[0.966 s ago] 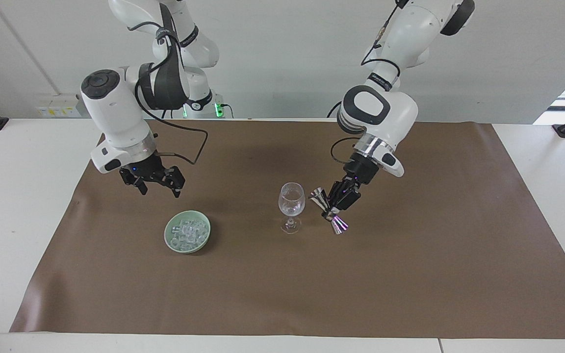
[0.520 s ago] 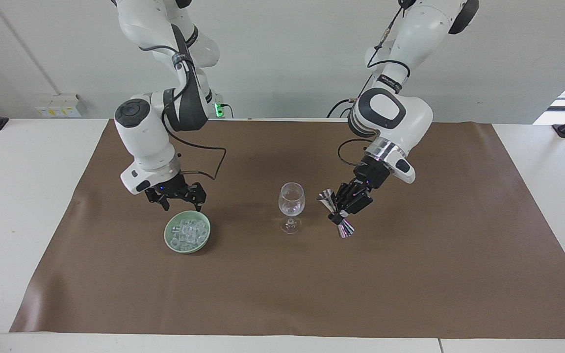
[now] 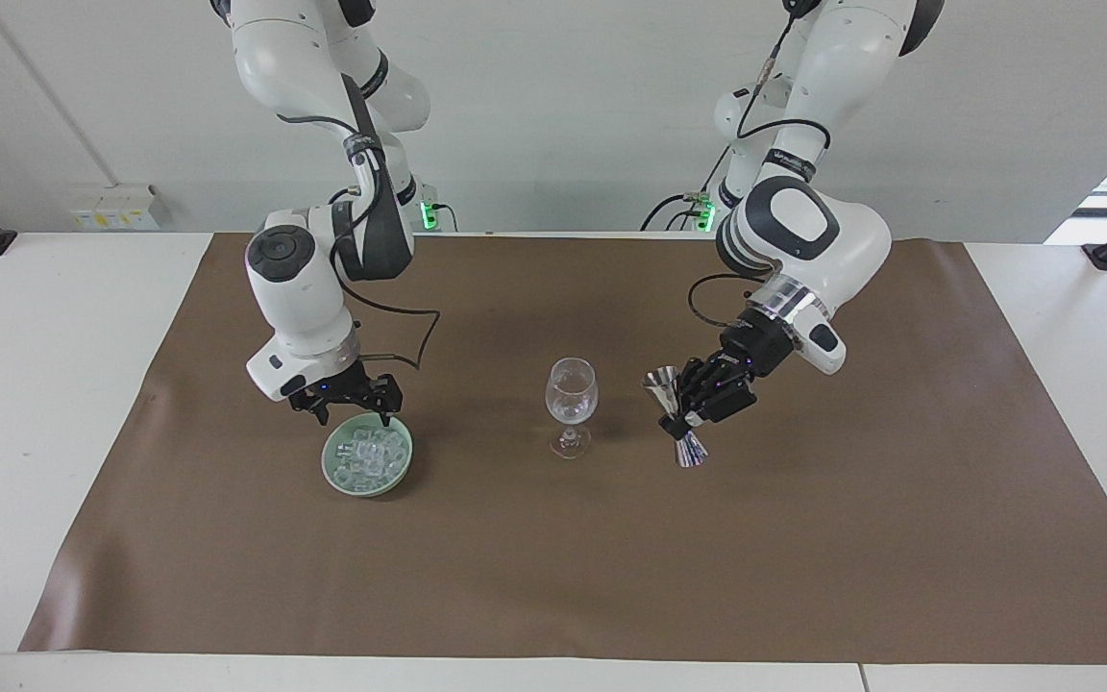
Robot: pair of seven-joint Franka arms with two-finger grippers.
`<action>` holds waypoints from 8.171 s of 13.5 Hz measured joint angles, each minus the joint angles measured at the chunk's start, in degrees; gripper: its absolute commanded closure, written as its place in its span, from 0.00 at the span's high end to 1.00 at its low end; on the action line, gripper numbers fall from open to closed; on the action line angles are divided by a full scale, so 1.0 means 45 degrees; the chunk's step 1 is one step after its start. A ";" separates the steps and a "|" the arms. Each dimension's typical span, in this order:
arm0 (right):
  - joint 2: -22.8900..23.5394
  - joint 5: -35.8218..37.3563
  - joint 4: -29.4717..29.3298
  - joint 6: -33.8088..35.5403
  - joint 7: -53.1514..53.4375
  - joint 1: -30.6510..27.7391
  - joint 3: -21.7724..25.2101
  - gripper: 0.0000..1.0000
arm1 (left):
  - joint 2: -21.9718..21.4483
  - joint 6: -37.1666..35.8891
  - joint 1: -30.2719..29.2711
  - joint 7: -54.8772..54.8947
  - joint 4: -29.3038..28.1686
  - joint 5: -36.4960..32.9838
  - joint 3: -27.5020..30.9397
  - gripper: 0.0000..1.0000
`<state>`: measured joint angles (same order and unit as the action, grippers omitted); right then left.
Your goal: Pour wine and add ice with both arms
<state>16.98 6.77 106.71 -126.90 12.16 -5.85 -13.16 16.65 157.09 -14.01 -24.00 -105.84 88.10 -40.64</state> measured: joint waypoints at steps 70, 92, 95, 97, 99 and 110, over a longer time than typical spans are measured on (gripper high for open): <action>0.1276 0.0946 -0.1928 0.0554 0.0115 0.0068 -0.0092 0.00 | 0.1498 -1.2086 -0.0776 -0.4650 -0.2561 -0.2316 0.9992 0.00; 0.0678 0.0200 -0.4836 0.1753 0.2941 0.2091 -0.3284 0.00 | 0.1530 -1.1305 -0.0635 -0.4119 -0.2934 -0.1100 0.9802 1.00; 0.0877 0.0200 -0.5439 0.2077 0.3055 0.2488 -0.3271 0.00 | 0.1530 -1.1305 -0.0635 -0.4097 -0.2933 -0.1091 0.9803 1.00; 0.0918 0.0238 -0.5530 0.2446 0.3764 0.2557 -0.3261 0.00 | 0.1528 -1.1309 -0.0637 -0.4002 -0.2867 -0.1199 0.9821 1.00; 0.0940 0.0243 -0.5538 0.2564 0.4308 0.2579 -0.3262 0.00 | 0.1528 -1.1353 -0.0650 -0.3909 -0.2536 -0.2079 0.9886 1.00; 0.1659 0.0241 -0.5680 0.1713 0.5757 0.2788 -0.3269 0.00 | 0.1551 -1.1933 -0.0716 -0.2698 0.1400 -0.8016 1.0527 1.00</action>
<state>24.44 7.85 81.15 -119.20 38.07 6.69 -27.87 23.63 103.39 -17.23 -36.14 -99.54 52.03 6.73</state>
